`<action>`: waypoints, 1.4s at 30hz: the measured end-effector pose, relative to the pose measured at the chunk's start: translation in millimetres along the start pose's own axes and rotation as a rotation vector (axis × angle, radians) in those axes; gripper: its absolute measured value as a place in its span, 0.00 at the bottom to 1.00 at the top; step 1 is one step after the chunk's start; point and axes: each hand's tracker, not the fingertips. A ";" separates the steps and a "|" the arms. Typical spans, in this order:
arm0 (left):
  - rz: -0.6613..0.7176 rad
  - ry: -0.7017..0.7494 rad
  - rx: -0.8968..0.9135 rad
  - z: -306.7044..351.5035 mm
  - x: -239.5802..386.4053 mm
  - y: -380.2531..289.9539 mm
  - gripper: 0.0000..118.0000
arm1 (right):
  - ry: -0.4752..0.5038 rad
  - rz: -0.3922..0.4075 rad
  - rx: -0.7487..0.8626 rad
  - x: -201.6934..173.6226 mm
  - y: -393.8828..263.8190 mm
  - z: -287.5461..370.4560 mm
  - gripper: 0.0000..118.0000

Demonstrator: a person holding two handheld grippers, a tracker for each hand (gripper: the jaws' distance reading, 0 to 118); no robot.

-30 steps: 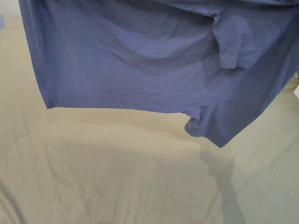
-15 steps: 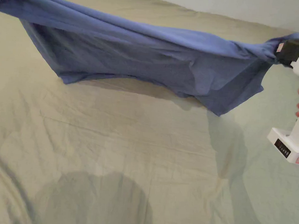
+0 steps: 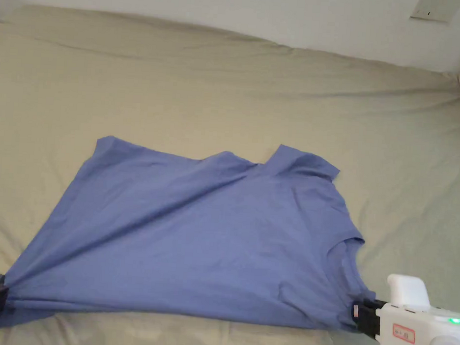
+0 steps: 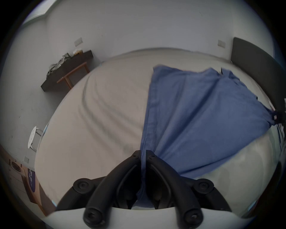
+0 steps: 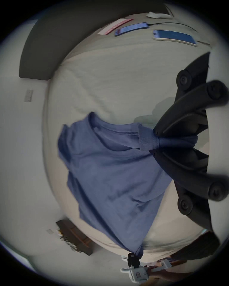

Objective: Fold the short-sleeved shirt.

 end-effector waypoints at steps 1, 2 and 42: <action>-0.007 0.012 -0.016 10.5 -2.2 -12.9 0.01 | 0.006 -0.008 -0.023 1.0 -11.5 5.4 0.07; -0.014 0.027 -0.040 18.8 -5.9 -21.1 0.01 | 0.012 -0.019 -0.036 1.9 -19.4 10.4 0.07; 0.047 -0.129 0.325 -44.9 48.2 177.1 0.96 | -0.107 0.013 0.343 -65.2 90.2 49.8 0.97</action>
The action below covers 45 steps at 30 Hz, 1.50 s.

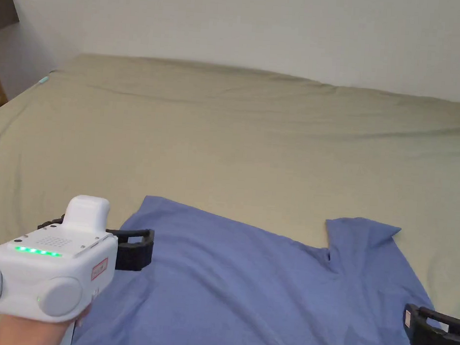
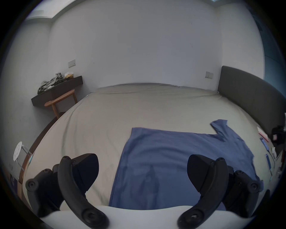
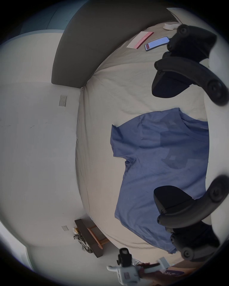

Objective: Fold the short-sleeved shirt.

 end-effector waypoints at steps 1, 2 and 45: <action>-0.013 0.019 -0.010 -26.3 -0.1 9.8 0.96 | -0.004 -0.002 -0.004 7.7 0.4 -9.4 0.97; -0.031 0.033 -0.029 -53.8 -0.7 19.1 0.96 | -0.009 -0.004 -0.010 10.8 0.7 -15.6 0.97; -0.146 0.013 -0.093 -73.8 -38.1 32.5 0.02 | -0.094 -0.052 -0.319 102.0 7.2 -236.8 0.84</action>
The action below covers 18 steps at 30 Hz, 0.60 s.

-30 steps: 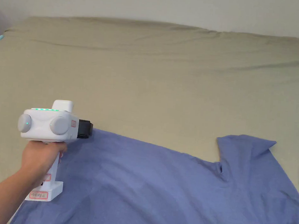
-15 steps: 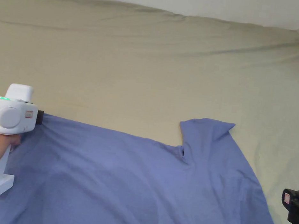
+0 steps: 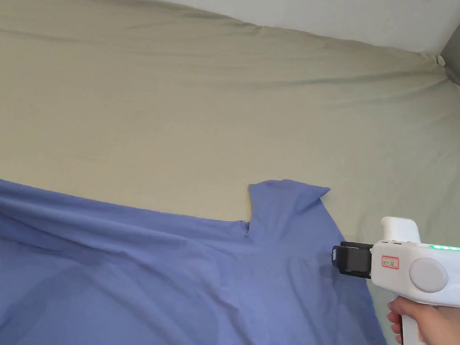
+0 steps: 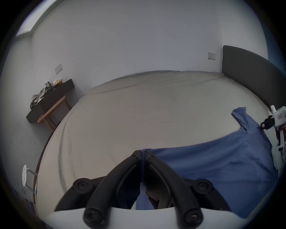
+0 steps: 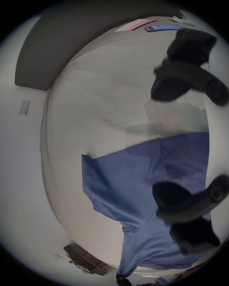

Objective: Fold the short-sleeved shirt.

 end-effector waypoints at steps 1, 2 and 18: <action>0.003 -0.001 0.004 10.3 -2.1 -5.7 0.02 | -0.008 0.030 -0.025 -4.4 4.3 -5.5 0.82; 0.001 -0.001 0.007 17.9 -3.3 -10.2 0.02 | -0.021 0.051 -0.040 -7.5 5.9 -10.1 0.82; 0.063 0.036 0.062 102.2 0.7 -38.4 0.02 | 0.043 0.063 0.066 -30.5 19.8 75.1 0.01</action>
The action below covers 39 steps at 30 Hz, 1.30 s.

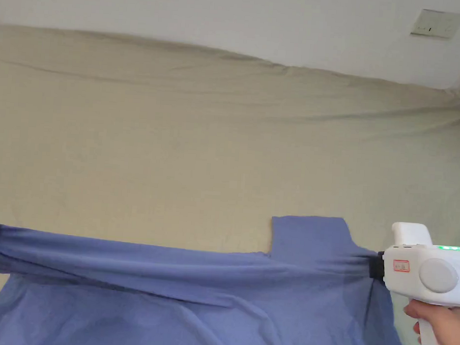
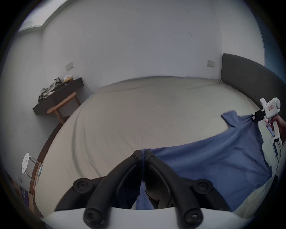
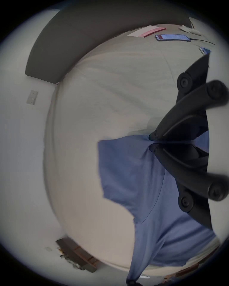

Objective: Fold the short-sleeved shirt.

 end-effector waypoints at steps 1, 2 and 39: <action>0.008 0.009 0.025 10.0 -2.1 4.6 0.02 | 0.007 0.003 0.037 1.1 3.7 21.5 0.01; 0.010 0.013 0.038 18.1 -4.4 9.3 0.02 | 0.008 0.009 0.069 2.3 6.6 40.6 0.01; 0.034 0.165 0.707 301.1 -67.3 257.7 0.02 | -0.134 0.088 1.017 9.6 125.6 478.9 0.01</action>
